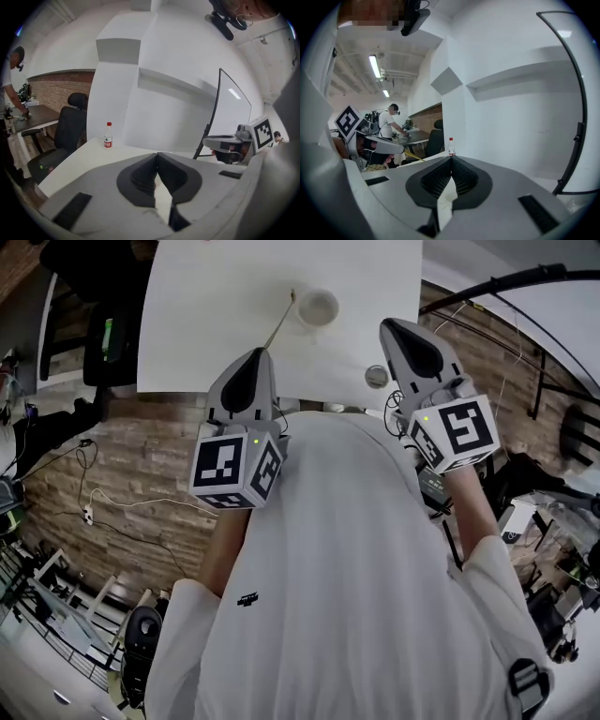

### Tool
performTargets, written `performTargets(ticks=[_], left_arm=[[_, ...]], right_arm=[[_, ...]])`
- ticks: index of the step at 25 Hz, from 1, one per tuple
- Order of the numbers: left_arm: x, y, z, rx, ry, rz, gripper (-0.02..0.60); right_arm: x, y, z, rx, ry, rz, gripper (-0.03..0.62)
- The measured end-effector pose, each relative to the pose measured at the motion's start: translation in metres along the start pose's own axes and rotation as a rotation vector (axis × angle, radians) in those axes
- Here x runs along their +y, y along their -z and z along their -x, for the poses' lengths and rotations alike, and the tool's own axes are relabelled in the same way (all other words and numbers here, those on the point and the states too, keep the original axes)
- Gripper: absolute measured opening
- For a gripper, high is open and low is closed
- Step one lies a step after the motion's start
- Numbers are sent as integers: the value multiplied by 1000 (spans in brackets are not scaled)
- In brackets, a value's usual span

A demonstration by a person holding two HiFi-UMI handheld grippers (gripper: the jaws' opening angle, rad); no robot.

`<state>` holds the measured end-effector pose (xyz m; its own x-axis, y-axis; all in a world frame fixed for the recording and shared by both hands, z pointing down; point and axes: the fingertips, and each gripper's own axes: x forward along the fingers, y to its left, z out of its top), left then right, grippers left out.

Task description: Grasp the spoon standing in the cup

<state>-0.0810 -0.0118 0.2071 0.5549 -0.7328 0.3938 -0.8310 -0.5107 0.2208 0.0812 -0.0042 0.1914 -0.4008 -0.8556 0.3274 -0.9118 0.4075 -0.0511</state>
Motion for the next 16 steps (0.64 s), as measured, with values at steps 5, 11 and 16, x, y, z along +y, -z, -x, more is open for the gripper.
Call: performTargets(ticks=[5, 11, 16], left_arm=[[-7, 2, -1, 16, 13, -2, 0], [-12, 5, -3, 25, 28, -3, 0], [-23, 16, 2, 54, 49, -5, 0]], right_arm=[[-9, 3, 7, 2, 12, -4, 5], [-16, 10, 14, 1, 38, -47, 5], [-17, 19, 31, 10, 81, -93, 5]])
